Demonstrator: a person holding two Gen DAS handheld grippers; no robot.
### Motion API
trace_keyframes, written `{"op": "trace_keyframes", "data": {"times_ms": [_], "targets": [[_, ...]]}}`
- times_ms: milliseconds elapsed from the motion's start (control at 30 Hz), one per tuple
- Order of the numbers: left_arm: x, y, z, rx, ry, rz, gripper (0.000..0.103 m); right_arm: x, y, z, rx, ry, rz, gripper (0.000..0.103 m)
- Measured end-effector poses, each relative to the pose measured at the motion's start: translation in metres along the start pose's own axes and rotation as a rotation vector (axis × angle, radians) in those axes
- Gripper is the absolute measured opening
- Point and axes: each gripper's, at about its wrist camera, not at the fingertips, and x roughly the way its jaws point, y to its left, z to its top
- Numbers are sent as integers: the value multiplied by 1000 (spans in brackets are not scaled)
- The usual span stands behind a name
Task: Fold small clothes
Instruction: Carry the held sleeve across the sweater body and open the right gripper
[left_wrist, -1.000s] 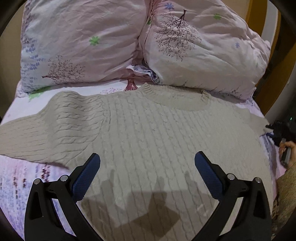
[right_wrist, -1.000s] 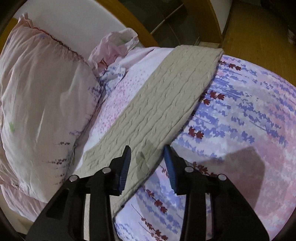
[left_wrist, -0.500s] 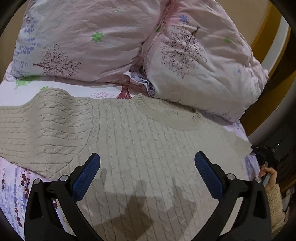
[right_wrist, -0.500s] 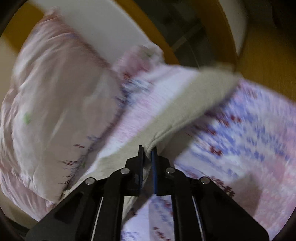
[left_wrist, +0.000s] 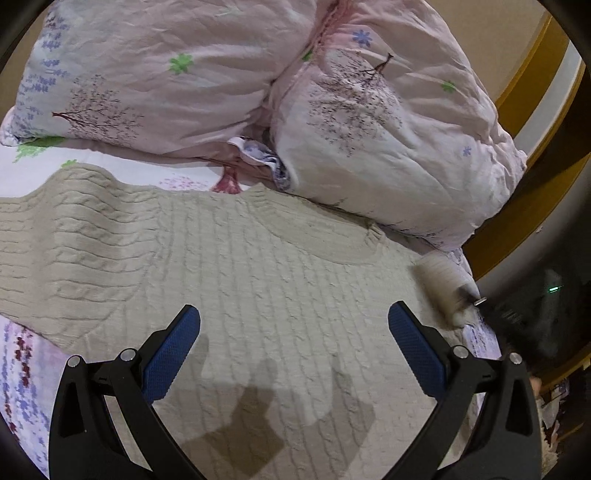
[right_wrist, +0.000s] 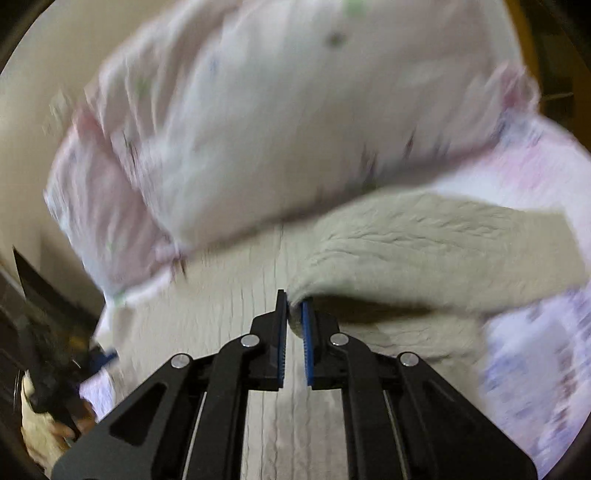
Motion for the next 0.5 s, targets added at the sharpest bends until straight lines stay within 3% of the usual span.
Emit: {"op": "trace_keyframes", "data": {"times_ms": [133,200,233,400,500], "targets": [[5,-5,-2,-5,19,-29,102,14,-8,-15,78,76,34,17],[7,-6,-2,-8,27,-39,102,4,-17,-11,148,53,65,47],[8,-6,-2,-12,30,-44,102,-2,-25,-9,180,31,69,52],[11,-1,0,-64,49,-82,102,-21,-79,4,409,-49,35,53],[12,0,0,-77,56,-102,102,-32,-112,7,548,-96,17,46]]}}
